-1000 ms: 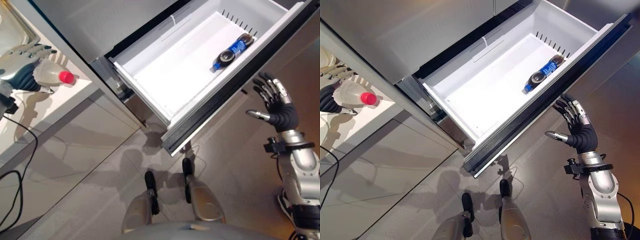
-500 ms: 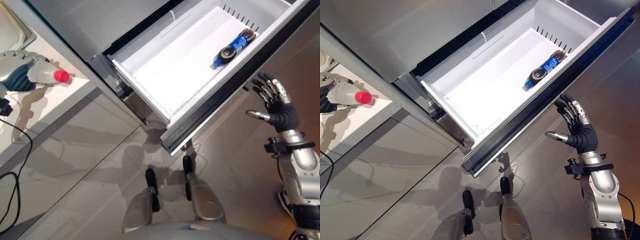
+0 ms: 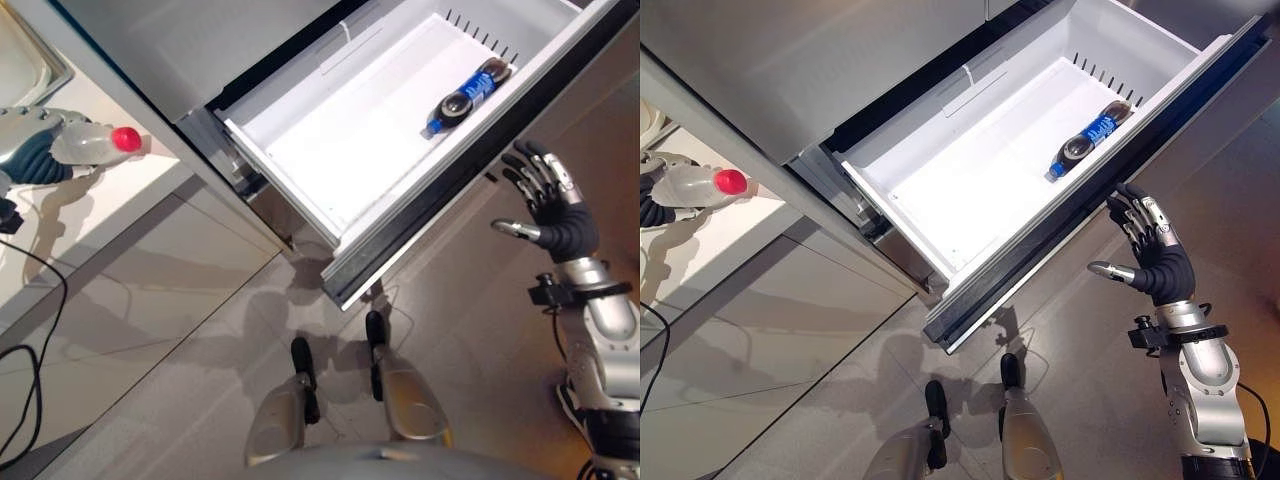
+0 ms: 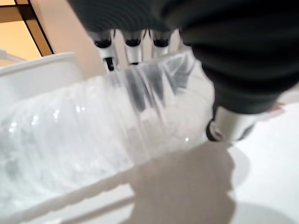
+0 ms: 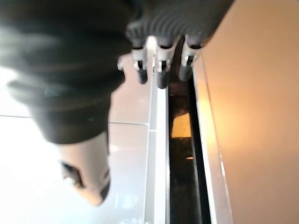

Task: Take the drinks into the refrigerator

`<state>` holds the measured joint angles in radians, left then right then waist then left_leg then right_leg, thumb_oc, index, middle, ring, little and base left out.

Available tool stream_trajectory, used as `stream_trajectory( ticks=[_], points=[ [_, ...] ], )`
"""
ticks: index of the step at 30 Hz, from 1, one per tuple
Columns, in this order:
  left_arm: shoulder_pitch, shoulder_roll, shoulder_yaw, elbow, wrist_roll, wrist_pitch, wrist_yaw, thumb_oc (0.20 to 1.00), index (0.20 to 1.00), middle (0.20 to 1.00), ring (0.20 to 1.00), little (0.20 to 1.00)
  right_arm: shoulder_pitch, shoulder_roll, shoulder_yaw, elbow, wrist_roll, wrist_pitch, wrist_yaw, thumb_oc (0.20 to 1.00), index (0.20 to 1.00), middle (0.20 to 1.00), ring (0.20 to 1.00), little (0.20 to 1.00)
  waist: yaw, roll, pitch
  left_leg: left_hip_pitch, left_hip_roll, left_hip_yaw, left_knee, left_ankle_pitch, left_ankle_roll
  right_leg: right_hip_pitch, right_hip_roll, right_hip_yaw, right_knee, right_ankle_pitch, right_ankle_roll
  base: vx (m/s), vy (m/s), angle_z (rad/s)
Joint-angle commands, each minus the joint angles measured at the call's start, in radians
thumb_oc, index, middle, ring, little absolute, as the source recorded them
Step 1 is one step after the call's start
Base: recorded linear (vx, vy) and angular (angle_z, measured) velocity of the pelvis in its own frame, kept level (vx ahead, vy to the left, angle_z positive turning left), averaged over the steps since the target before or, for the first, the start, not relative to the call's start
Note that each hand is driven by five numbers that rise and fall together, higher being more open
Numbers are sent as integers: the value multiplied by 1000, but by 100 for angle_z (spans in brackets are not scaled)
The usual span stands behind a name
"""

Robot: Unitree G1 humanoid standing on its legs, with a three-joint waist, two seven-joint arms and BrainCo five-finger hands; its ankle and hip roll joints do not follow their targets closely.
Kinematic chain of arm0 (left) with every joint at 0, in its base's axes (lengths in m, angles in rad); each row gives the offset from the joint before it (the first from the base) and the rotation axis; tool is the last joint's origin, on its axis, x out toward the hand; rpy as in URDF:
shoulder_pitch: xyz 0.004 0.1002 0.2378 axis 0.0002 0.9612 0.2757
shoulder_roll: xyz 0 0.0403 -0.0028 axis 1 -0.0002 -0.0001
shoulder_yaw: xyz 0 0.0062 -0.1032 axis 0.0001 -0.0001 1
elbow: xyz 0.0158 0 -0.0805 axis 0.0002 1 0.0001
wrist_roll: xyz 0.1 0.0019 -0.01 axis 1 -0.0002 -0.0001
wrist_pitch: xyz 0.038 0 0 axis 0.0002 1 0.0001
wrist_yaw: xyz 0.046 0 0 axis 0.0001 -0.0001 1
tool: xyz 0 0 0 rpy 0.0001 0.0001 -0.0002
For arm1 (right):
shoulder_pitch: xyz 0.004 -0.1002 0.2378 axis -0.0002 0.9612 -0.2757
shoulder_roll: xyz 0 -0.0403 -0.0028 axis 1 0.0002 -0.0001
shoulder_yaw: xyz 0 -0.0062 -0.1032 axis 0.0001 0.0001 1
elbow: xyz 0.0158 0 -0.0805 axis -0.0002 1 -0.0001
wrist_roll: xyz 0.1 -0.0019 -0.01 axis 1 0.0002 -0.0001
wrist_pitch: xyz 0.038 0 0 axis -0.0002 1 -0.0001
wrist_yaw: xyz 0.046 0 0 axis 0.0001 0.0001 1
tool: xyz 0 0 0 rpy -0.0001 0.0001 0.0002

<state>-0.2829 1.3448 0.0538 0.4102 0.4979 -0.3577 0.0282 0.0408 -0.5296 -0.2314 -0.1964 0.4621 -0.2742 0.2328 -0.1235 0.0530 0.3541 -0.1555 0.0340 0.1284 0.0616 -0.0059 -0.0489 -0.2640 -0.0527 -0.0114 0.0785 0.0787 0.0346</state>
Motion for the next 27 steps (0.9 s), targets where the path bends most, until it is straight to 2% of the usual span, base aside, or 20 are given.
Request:
stream_trajectory(
  ticks=[1,3,6,7,8,10,11,12,14,17,18,19,22,23,25,27],
  points=[
    [58,-18,5,27,42,8,-52,200,200,200,200,200,-47,2,-68,-118,49,-32,4,1000,1000,1000,1000,1000,-7,-30,6,-23,-30,-48,149,-139,53,-13,-37,-31,170,-167,67,0,0,0],
    [65,-35,17,18,22,10,-51,200,200,200,200,200,-49,3,-63,-115,49,-31,6,1000,1000,1000,1000,1000,-4,-31,5,-20,-32,-50,144,-136,53,-10,-37,-33,168,-165,66,0,0,0],
    [70,-106,78,28,-85,17,-32,200,200,200,200,200,-50,9,-57,-108,52,-30,7,1000,1000,1000,1000,1000,4,-34,0,-14,-32,-54,133,-131,54,-4,-37,-36,163,-164,64,0,0,0],
    [63,-175,122,25,-200,9,-8,200,200,200,200,200,-61,8,-42,-100,61,-34,7,1000,1000,1000,1000,1000,5,-33,0,-11,-32,-57,131,-128,53,1,-38,-36,162,-164,61,0,0,0],
    [67,-175,126,24,-201,9,-9,200,200,200,200,200,-63,7,-41,-99,61,-34,7,1000,1000,1000,1000,1000,3,-33,-1,-12,-32,-57,130,-127,53,0,-38,-37,160,-163,61,0,0,0],
    [94,-274,213,4,-407,-12,1,200,200,200,200,200,-60,7,-32,-100,80,-40,12,1000,1000,1000,1000,1000,11,-32,-7,-5,-34,-62,123,-123,52,10,-40,-38,151,-162,58,-13,7,5],
    [106,-351,251,-7,-540,-23,20,200,200,200,200,200,-61,11,-20,-94,95,-38,10,1000,1000,1000,1000,1000,15,-33,-11,1,-36,-67,122,-128,52,16,-38,-37,150,-165,55,-37,0,4],
    [112,-352,259,-11,-542,-22,18,200,200,200,200,200,-63,9,-18,-94,95,-38,10,1000,1000,1000,1000,1000,12,-33,-12,-2,-36,-66,119,-120,53,13,-39,-38,145,-157,55,0,0,0],
    [148,-450,305,-82,-686,-59,24,200,200,200,200,200,-70,7,1,-80,102,-41,-1,1000,1000,1000,1000,1000,20,-37,-17,-2,-40,-69,121,-119,53,17,-40,-39,142,-153,51,-29,-1,3],
    [191,-527,324,-150,-770,-73,-3,200,200,200,200,200,-86,-2,23,-68,109,-30,-7,1000,1000,1000,1000,1000,26,-41,-28,2,-44,-72,120,-120,55,24,-41,-41,134,-147,48,-4,1,2],
    [208,-588,333,-188,-851,-94,-26,200,200,200,200,200,-89,0,29,-68,110,-23,-5,1000,1000,1000,1000,1000,31,-44,-35,6,-46,-77,117,-119,55,30,-41,-41,129,-145,46,-2,2,9],
    [213,-591,337,-192,-854,-93,-29,200,200,200,200,200,-89,-2,30,-68,110,-23,-5,1000,1000,1000,1000,1000,29,-42,-35,7,-46,-77,116,-119,55,31,-41,-41,128,-145,46,-7,-1,15],
    [237,-723,335,-254,-963,-114,-57,200,200,200,200,200,-92,5,40,-68,105,-21,-3,1000,1000,1000,1000,1000,35,-46,-51,13,-47,-85,106,-115,56,43,-43,-47,122,-144,43,-10,-1,11],
    [240,-725,336,-256,-963,-113,-57,200,200,200,200,200,-92,4,40,-68,105,-21,-3,1000,1000,1000,1000,1000,35,-44,-51,14,-47,-86,105,-114,56,44,-43,-47,122,-144,43,0,0,0],
    [239,-794,323,-295,-1015,-129,-63,200,200,200,200,200,-96,12,48,-62,102,-21,-7,1000,1000,1000,1000,1000,38,-48,-63,21,-50,-94,90,-108,55,54,-44,-53,109,-142,40,-6,0,2],
    [242,-796,324,-297,-1016,-128,-64,200,200,200,200,200,-95,11,49,-62,102,-21,-7,1000,1000,1000,1000,1000,37,-47,-63,22,-50,-95,88,-107,55,56,-44,-54,107,-141,40,-12,-2,5]
  ],
)
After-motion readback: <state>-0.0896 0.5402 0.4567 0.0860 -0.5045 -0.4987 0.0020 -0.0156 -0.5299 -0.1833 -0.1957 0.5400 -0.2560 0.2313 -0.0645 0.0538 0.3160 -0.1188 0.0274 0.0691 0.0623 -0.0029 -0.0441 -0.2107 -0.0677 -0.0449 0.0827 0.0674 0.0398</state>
